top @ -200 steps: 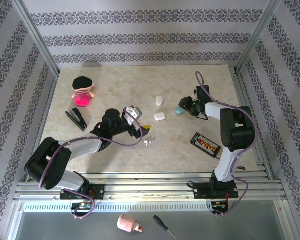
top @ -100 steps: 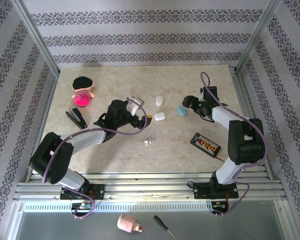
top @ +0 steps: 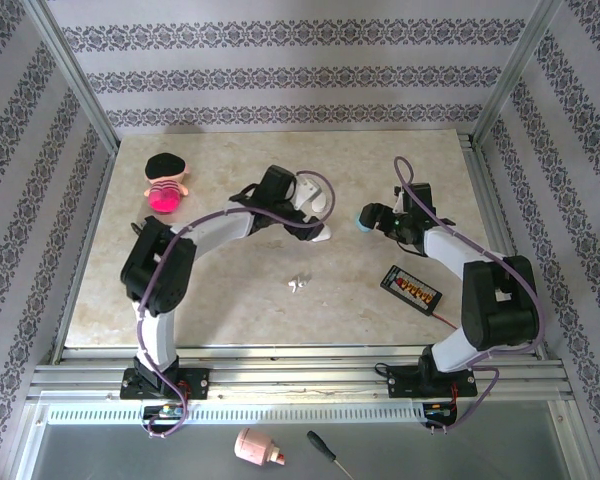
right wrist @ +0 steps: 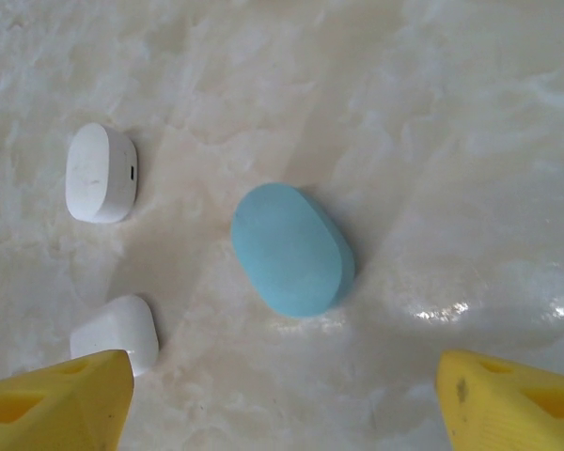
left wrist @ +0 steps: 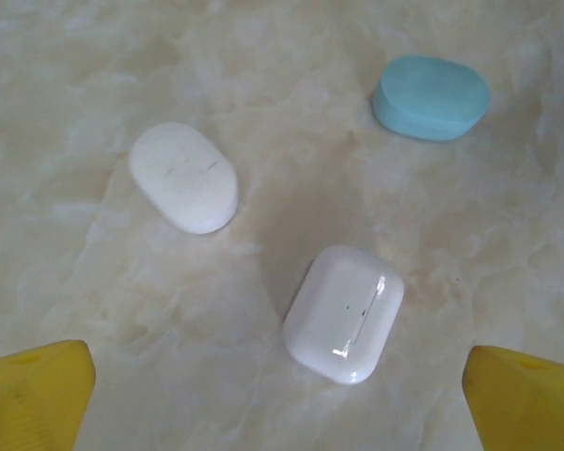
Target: Insert wireless bluetooth earbuds into charging case
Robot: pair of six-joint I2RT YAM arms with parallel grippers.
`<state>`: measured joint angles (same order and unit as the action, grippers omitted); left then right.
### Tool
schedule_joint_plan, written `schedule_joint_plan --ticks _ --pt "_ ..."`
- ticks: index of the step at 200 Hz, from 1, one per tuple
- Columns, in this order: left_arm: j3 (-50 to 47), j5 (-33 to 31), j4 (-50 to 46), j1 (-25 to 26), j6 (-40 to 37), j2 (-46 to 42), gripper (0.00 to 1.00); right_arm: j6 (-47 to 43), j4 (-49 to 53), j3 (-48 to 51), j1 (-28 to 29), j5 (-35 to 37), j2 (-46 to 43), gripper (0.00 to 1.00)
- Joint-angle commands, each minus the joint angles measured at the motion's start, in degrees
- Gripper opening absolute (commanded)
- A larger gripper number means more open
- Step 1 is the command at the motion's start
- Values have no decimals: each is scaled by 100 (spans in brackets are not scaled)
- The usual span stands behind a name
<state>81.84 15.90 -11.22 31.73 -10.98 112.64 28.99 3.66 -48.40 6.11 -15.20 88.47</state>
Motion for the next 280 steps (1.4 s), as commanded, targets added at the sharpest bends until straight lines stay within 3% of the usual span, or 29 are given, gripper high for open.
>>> schedule_joint_plan --ticks 1,37,81,124,176,194,253,280 --pt "885 -218 -1829 316 -768 520 100 -158 41 157 -61 102 -242 83" --pt "2390 -621 -3273 624 -1308 1391 100 -192 17 373 -136 81 -364 84" --pt "4851 -1007 -5027 686 -1341 2832 95 -203 -21 515 -229 -11 -449 84" --pt "6773 -1102 -6039 712 -1494 3884 91 -245 2 603 -316 -88 -503 84" --pt "6870 -1090 -6191 730 -1556 4061 88 -240 -45 648 -365 -132 -446 84" --pt "6856 -1115 -6193 730 -1558 4119 79 -204 -75 642 -365 -183 -412 84" --pt "6831 -1110 -5936 730 -1538 4239 67 -176 -59 621 -365 -194 -440 83" --pt "6801 -1213 -5771 730 -1479 4282 50 -173 -49 613 -365 -210 -433 82"
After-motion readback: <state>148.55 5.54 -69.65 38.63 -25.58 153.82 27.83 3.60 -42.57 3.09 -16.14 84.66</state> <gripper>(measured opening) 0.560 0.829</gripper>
